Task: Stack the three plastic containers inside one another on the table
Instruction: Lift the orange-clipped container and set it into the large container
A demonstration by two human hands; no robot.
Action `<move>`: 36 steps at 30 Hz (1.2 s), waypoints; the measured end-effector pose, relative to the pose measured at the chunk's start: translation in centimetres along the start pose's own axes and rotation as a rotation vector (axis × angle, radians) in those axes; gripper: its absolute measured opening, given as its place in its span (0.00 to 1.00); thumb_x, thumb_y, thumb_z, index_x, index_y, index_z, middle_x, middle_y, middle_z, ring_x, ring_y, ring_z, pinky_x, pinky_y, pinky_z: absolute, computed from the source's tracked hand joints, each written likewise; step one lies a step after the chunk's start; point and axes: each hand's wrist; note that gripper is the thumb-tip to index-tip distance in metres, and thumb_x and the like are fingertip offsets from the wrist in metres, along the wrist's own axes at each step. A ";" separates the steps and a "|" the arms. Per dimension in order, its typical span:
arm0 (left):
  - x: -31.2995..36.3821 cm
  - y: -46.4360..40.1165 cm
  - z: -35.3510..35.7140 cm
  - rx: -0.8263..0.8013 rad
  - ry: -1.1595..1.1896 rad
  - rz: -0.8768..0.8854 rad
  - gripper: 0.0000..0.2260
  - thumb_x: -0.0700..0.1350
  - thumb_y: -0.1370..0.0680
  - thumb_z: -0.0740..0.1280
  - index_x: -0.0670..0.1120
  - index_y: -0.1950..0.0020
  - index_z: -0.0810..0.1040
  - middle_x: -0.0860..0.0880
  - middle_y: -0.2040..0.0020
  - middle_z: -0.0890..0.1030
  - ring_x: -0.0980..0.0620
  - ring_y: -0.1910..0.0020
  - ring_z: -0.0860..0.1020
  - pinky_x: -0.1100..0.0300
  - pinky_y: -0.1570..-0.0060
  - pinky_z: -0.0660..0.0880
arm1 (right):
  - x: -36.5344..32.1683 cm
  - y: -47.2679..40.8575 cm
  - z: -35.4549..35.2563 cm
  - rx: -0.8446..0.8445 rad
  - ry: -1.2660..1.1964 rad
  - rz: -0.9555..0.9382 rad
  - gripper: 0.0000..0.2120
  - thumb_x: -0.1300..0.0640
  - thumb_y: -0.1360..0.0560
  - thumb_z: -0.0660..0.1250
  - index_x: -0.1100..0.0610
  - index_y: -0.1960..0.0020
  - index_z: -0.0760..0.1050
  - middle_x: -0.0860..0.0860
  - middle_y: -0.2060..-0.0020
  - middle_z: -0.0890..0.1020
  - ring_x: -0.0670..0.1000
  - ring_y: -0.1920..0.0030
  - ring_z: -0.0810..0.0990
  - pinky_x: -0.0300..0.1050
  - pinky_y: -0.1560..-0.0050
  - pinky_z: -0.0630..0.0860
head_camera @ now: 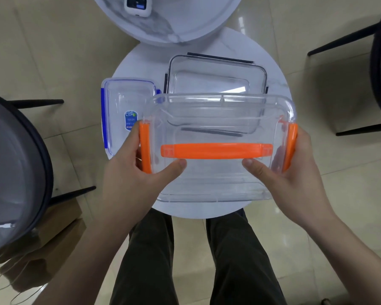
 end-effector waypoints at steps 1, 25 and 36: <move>0.2 -0.3 0.0 0.001 -0.003 0.005 0.28 0.63 0.34 0.75 0.69 0.37 0.67 0.60 0.59 0.77 0.62 0.59 0.78 0.77 0.64 0.72 | 0.0 -0.2 -0.1 0.008 -0.002 -0.009 0.37 0.40 0.33 0.75 0.40 0.30 0.60 0.20 0.46 0.71 0.24 0.44 0.72 0.30 0.50 0.69; 2.8 -10.5 1.5 -0.021 -0.049 0.124 0.29 0.62 0.34 0.74 0.62 0.34 0.72 0.58 0.58 0.81 0.57 0.64 0.77 0.66 0.62 0.76 | 0.0 -8.9 -0.8 0.123 -0.015 -0.080 0.40 0.46 0.29 0.76 0.47 0.24 0.60 0.26 0.44 0.71 0.24 0.43 0.71 0.25 0.46 0.68; 2.4 -13.7 3.2 -0.040 0.011 0.108 0.22 0.59 0.33 0.76 0.59 0.42 0.77 0.68 0.68 0.76 0.64 0.67 0.75 0.72 0.64 0.71 | 0.5 -11.4 0.2 0.148 -0.050 -0.036 0.40 0.46 0.29 0.76 0.50 0.24 0.61 0.36 0.37 0.73 0.39 0.37 0.74 0.40 0.36 0.72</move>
Point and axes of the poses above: each hand's wrist, its own y-axis away from the middle knuckle, its own z-axis out of the palm, x = y × z
